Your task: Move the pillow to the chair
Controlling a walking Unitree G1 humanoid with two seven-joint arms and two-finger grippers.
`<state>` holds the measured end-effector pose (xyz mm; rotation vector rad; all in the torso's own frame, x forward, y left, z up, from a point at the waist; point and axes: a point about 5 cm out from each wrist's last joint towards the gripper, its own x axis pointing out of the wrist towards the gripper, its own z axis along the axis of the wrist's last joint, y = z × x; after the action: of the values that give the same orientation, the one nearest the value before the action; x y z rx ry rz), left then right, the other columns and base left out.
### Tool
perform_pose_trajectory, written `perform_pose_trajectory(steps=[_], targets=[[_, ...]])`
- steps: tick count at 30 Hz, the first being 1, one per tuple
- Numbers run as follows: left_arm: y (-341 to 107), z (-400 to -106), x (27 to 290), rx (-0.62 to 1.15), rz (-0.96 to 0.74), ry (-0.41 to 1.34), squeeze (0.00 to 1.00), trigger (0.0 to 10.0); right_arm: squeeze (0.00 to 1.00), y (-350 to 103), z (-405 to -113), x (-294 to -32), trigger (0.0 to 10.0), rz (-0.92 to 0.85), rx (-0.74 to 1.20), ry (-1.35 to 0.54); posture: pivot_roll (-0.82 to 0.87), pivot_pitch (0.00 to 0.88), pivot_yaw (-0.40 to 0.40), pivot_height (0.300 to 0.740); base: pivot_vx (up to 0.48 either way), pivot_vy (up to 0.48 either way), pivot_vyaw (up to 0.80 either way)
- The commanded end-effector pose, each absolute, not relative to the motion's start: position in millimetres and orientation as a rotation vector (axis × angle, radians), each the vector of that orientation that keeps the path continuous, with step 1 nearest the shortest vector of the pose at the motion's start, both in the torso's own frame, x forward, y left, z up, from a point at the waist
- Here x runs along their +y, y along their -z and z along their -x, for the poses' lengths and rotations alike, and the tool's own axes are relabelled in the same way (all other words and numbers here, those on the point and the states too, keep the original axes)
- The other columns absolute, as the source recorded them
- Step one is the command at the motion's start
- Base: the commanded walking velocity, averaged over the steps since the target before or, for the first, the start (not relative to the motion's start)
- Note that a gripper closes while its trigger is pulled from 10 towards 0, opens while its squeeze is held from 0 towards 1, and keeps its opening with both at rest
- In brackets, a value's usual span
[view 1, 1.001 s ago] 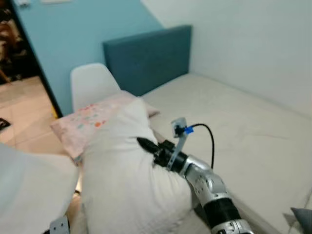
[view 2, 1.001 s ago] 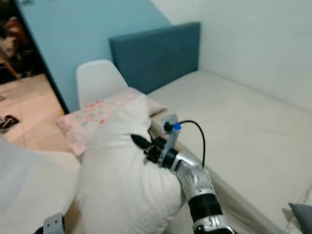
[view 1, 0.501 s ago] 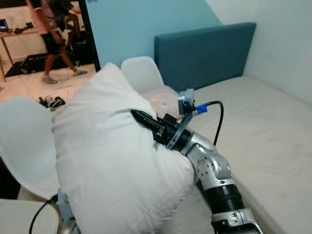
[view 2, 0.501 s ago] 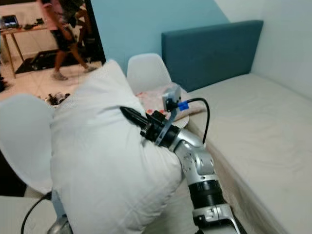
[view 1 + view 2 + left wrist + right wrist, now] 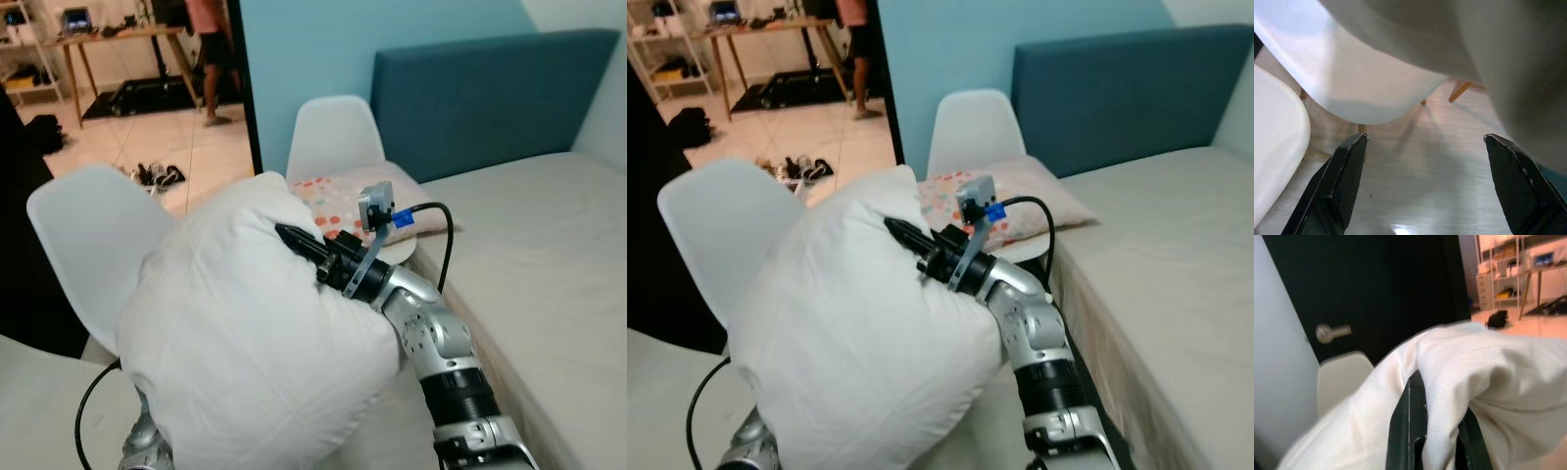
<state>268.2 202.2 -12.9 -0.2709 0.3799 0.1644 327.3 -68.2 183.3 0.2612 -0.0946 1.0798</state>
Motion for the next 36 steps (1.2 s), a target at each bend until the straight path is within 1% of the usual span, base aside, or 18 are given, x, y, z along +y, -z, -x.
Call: perform_pose_trajectory(steps=[1, 16, 19, 22, 28, 36], targets=[[-10.6, -289.2, 196.9, 0.260, 0.248, -0.119, 0.00, 10.0, 0.00, -175.2, -319.2, -50.3, 10.0, -0.214, -0.063, -1.168, 0.14, 0.000, 0.040, 0.740, 0.326, 0.000, 0.00], [-21.2, -296.3, 196.8, 0.205, 0.249, -0.132, 0.00, 10.0, 0.00, -154.5, -315.4, -46.0, 10.0, -0.128, 0.015, -1.200, 0.14, 0.000, 0.032, 0.740, 0.339, 0.000, 0.00], [-25.4, -298.9, 198.7, 0.185, 0.243, -0.157, 0.00, 10.0, 0.00, -152.4, -314.5, -45.2, 10.0, -0.093, 0.022, -1.207, 0.14, 0.000, 0.031, 0.740, 0.319, 0.000, 0.65], [-34.6, -305.1, 199.2, 0.151, 0.223, -0.189, 0.00, 10.0, 0.00, -153.1, -310.8, -41.6, 10.0, -0.092, 0.016, -1.256, 0.15, 0.000, 0.028, 0.740, 0.000, 0.000, 0.73], [-45.0, -311.1, 193.1, 0.104, 0.203, -0.178, 0.00, 10.0, 0.00, -153.4, -309.3, -40.4, 10.0, -0.095, 0.007, -1.283, 0.15, 0.000, 0.021, 0.740, 0.000, 0.000, 0.73], [-54.9, -314.7, 189.0, 0.063, 0.172, -0.159, 0.00, 10.0, 0.00, -153.6, -309.7, -43.0, 10.0, -0.131, -0.001, -1.274, 0.15, 0.000, 0.025, 0.740, 0.000, 0.000, 0.73]])
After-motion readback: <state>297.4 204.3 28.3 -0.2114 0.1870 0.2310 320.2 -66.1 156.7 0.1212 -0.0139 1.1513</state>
